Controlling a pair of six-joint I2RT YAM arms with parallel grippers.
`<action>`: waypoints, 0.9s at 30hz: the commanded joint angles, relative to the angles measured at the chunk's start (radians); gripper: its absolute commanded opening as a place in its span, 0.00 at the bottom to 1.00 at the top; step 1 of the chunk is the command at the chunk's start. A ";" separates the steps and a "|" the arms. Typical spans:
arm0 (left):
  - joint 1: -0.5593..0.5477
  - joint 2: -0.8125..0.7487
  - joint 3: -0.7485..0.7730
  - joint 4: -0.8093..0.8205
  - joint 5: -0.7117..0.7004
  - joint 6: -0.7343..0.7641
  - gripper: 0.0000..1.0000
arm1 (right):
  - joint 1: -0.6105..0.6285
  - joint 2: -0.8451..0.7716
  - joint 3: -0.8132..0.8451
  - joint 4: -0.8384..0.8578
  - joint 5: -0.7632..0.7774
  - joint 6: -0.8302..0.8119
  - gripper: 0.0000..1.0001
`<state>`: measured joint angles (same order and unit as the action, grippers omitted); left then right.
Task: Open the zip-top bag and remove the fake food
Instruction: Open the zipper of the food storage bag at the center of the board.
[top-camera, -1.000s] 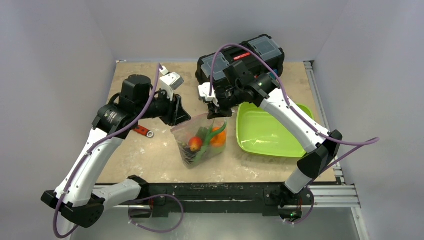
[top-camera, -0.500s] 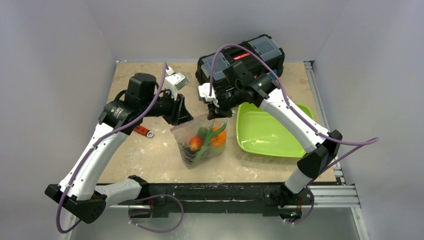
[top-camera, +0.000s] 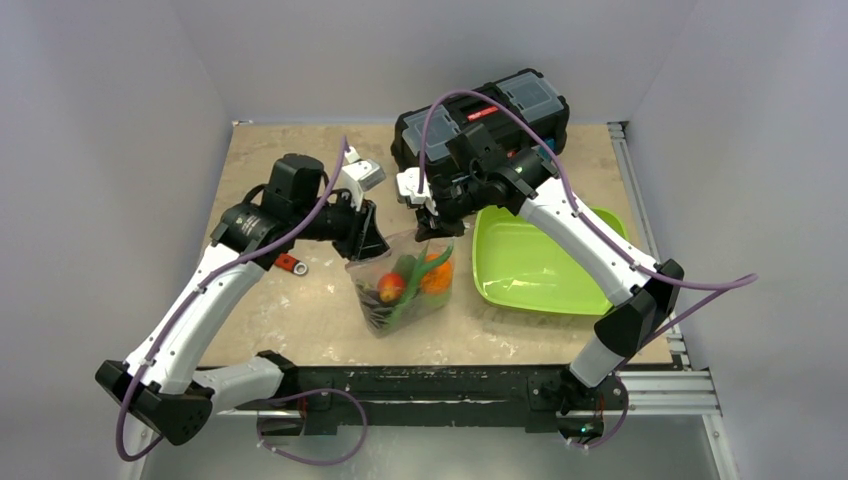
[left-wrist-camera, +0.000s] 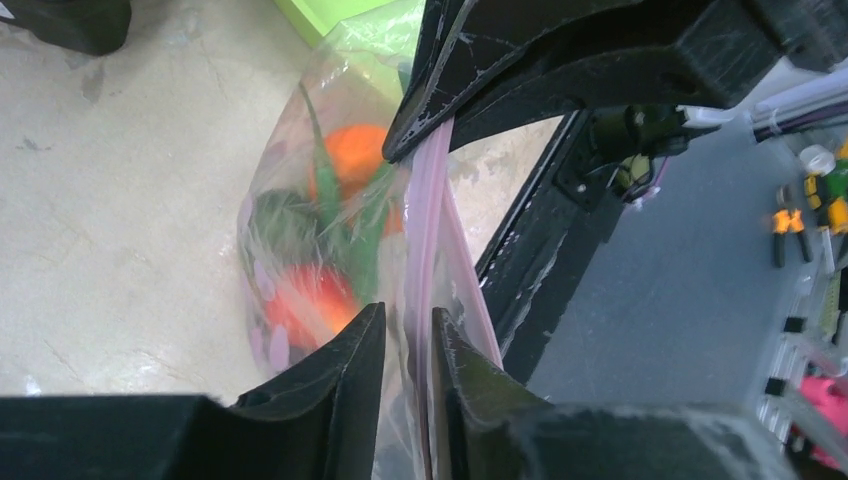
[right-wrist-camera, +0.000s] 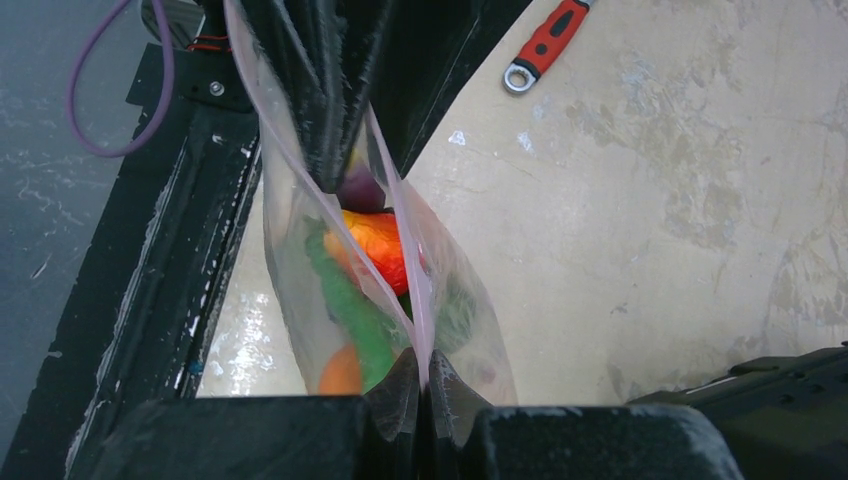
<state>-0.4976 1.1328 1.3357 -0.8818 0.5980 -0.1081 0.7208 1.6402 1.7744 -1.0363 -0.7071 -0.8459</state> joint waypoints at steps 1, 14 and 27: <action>-0.012 0.015 -0.013 0.023 -0.022 0.020 0.10 | 0.002 -0.036 -0.009 0.001 -0.037 -0.002 0.00; -0.011 -0.071 -0.019 0.051 -0.064 0.004 0.00 | 0.003 -0.057 -0.041 0.005 -0.040 0.001 0.06; -0.012 -0.077 -0.051 0.089 -0.026 -0.024 0.00 | 0.002 -0.123 -0.087 0.032 -0.088 0.026 0.39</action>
<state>-0.5072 1.0740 1.2930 -0.8455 0.5468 -0.1162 0.7246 1.5558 1.6924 -1.0199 -0.7528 -0.8249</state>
